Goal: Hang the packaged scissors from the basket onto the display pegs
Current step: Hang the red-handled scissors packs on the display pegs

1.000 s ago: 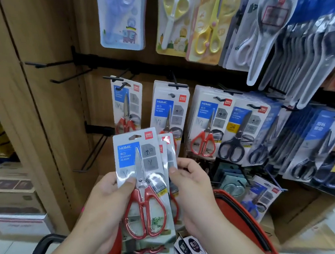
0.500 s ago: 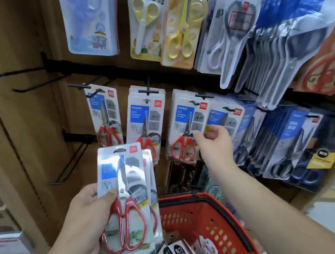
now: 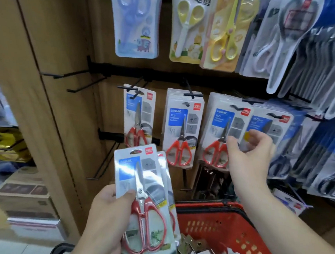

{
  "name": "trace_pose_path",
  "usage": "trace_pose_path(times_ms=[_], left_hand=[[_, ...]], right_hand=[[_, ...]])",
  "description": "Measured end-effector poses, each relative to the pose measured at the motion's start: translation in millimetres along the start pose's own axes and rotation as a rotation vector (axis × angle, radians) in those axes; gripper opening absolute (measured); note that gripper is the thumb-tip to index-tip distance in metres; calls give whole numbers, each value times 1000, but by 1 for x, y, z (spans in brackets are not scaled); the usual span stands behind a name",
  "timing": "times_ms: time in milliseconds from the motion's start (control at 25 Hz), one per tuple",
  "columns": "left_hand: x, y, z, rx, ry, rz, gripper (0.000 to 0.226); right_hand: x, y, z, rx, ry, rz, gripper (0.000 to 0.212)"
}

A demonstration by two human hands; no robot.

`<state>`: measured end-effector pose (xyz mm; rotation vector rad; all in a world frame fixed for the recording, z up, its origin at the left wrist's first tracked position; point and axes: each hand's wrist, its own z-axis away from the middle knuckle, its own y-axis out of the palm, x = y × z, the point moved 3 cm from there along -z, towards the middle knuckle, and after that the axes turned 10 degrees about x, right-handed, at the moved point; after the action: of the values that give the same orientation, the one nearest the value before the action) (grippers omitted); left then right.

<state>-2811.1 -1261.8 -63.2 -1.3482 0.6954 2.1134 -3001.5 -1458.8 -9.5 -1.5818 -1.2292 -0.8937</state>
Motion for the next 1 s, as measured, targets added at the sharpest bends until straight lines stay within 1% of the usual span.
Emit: trace_pose_path(times_ms=[40, 80, 120, 200, 240, 280, 360, 400, 480, 560, 760, 840, 880, 960, 1000], left_hand=[[1, 1, 1, 15, 9, -4, 7], [2, 1, 1, 36, 11, -8, 8], [3, 2, 2, 63, 6, -3, 8], [3, 4, 5, 131, -6, 24, 9], [3, 4, 6, 165, -12, 40, 10], [1, 4, 8, 195, -16, 57, 11], [-2, 2, 10, 230, -5, 86, 13], [-4, 2, 11, 237, 7, 103, 13], [-7, 1, 12, 237, 23, 143, 13], [-9, 0, 12, 236, 26, 173, 15], [-12, -4, 7, 264, 20, 186, 18], [-14, -2, 6, 273, 38, 171, 18], [-14, -4, 5, 251, 59, 150, 18], [-19, -12, 2, 147, 119, 91, 12], [-21, -19, -1, 75, 149, 61, 9]], right_hand=[[5, 4, 12, 25, -64, 16, 37], [6, 12, 24, 105, -98, -16, 30], [7, 24, 37, 239, -60, -63, 25], [7, 48, 61, 572, 157, -157, 23], [7, 55, 70, 676, 264, -194, 24], [7, 59, 74, 707, 327, -229, 24], [8, 60, 74, 665, 390, -299, 26], [10, 60, 74, 671, 417, -343, 24], [15, 61, 77, 744, 471, -431, 19], [16, 62, 84, 770, 499, -447, 19], [12, 53, 88, 657, 494, -475, 12], [18, 53, 86, 663, 448, -447, 11], [22, 55, 84, 656, 385, -383, 10], [34, 60, 73, 588, 176, -203, 8], [44, 65, 66, 562, 74, -144, 11]])
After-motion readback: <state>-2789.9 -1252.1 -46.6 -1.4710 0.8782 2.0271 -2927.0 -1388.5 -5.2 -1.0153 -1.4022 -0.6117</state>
